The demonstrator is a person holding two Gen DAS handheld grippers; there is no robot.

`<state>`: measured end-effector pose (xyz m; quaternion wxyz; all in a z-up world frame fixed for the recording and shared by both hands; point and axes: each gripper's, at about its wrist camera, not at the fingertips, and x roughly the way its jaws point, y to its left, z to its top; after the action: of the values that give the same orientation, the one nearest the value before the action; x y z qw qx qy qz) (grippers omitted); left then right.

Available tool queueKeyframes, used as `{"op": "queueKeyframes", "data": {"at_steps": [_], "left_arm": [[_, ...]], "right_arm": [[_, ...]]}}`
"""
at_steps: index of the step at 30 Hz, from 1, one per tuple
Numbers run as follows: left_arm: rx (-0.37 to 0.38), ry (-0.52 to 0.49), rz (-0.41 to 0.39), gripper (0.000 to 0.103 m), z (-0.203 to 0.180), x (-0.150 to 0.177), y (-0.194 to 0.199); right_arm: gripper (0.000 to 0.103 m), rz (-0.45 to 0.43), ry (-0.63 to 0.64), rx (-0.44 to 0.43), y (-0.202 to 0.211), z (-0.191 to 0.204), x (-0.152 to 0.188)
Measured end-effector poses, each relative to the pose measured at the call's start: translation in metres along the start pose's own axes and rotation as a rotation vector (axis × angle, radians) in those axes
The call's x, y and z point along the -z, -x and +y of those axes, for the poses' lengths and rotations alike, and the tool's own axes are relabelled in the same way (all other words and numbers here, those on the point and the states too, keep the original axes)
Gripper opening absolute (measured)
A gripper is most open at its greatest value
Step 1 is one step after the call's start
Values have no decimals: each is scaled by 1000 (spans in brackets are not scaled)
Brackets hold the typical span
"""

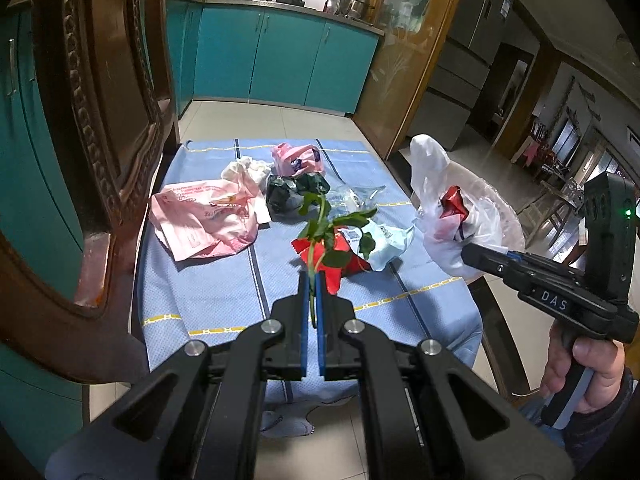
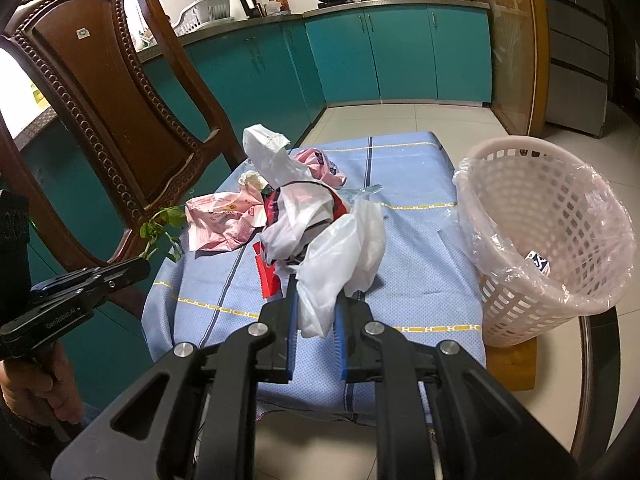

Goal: Collect trash
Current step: 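Lift the white plastic bag and green sprig above the table, then drop the white bag into the wastebasket with the right tool while the left tool drops the sprig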

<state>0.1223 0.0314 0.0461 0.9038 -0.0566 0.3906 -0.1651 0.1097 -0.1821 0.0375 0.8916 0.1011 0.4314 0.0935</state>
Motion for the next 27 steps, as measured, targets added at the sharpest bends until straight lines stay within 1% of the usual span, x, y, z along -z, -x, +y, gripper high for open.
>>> {"op": "queueKeyframes", "data": {"at_steps": [15,17,19,21,22,23,24,25,27], "left_arm": [[-2,-4,1,4,-1,1,0],[-1,-2,0,4,0,1,-1],[-3,0,1,4,1,2,-2],[-3,3,3,4,3,2,-3],[-4,3,4,4,2,2,-3],[-4,5,5,4,3,2,-4],[-4,4,6,4,2,2,-5],[-3,4,7,4,2,2,-5],[-2,1,10,4,0,2,-6]], "right_arm": [[16,-3,9,5,0,-1,-1],[16,-44,-3,16,9,-9,-7],[16,-114,-31,56,24,-28,-19],[16,-195,-93,113,41,-60,-32],[18,-210,-122,123,45,-73,-35],[21,-220,-161,140,47,-93,-40],[37,-220,-177,153,45,-104,-42],[62,-214,-189,174,42,-118,-43],[84,-226,-257,256,40,-148,-41]]}}
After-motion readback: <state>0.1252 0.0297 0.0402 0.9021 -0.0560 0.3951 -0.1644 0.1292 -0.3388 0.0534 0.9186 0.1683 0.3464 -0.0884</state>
